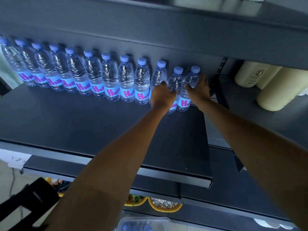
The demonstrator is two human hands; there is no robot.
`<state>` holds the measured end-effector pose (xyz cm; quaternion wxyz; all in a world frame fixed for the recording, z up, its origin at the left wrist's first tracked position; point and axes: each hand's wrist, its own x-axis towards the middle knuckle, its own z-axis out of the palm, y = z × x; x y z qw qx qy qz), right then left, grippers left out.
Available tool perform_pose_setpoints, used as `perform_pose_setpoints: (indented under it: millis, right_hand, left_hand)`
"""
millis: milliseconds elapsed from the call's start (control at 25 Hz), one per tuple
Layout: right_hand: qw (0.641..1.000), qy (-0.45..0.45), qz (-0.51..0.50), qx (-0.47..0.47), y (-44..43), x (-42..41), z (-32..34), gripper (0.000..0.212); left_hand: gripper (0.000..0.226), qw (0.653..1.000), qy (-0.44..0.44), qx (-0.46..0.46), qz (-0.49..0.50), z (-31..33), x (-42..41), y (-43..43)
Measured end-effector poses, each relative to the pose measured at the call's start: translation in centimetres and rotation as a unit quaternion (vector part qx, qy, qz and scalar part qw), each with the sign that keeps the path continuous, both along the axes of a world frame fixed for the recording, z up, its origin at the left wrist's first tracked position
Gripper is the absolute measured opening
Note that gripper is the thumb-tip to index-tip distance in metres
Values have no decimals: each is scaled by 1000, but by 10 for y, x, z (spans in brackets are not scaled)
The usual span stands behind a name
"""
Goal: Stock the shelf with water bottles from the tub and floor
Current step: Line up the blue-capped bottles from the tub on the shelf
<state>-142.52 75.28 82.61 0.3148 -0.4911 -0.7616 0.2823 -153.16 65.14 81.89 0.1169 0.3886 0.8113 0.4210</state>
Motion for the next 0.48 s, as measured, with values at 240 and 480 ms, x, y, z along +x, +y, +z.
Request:
perform_pose_setpoints:
  millis: [240, 480]
  right_hand:
    - [996, 42, -58, -57, -13, -5, -2, 88]
    - [990, 62, -119, -40, -84, 10, -12, 86]
  left_hand:
    - [29, 996, -84, -3, -25, -6, -3, -28]
    - [17, 965, -246, 92, 7, 7, -21, -107]
